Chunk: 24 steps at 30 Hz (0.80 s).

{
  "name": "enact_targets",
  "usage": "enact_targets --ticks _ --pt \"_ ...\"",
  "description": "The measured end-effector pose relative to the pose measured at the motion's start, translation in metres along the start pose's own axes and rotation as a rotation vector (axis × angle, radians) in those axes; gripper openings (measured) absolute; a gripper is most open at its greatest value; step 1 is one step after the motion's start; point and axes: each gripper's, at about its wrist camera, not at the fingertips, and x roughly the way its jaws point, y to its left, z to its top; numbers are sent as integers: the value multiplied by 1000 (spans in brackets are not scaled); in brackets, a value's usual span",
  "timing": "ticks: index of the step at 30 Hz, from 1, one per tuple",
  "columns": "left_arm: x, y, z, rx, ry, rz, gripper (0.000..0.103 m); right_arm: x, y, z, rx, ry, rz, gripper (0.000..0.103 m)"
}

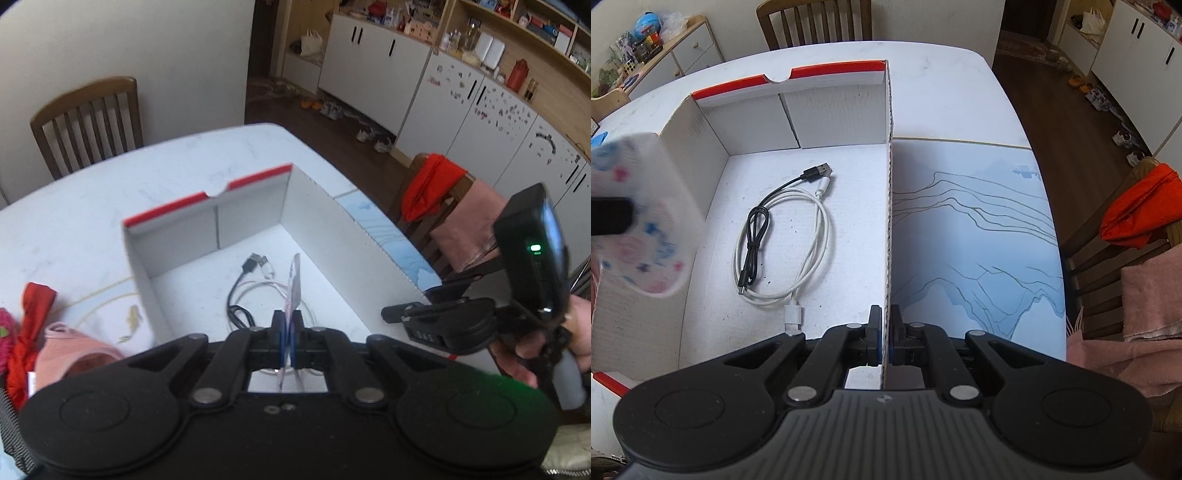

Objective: Organize objects
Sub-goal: 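Carry the face mask into the shoebox and open the left gripper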

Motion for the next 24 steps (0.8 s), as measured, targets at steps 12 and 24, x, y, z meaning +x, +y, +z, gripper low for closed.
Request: enact_targets --ticks 12,24 --pt "60 -13 9 1 94 -52 0 0 1 0 -30 9 4 3" --pt "108 -32 -3 7 259 -115 7 0 1 -1 -43 5 9 3"
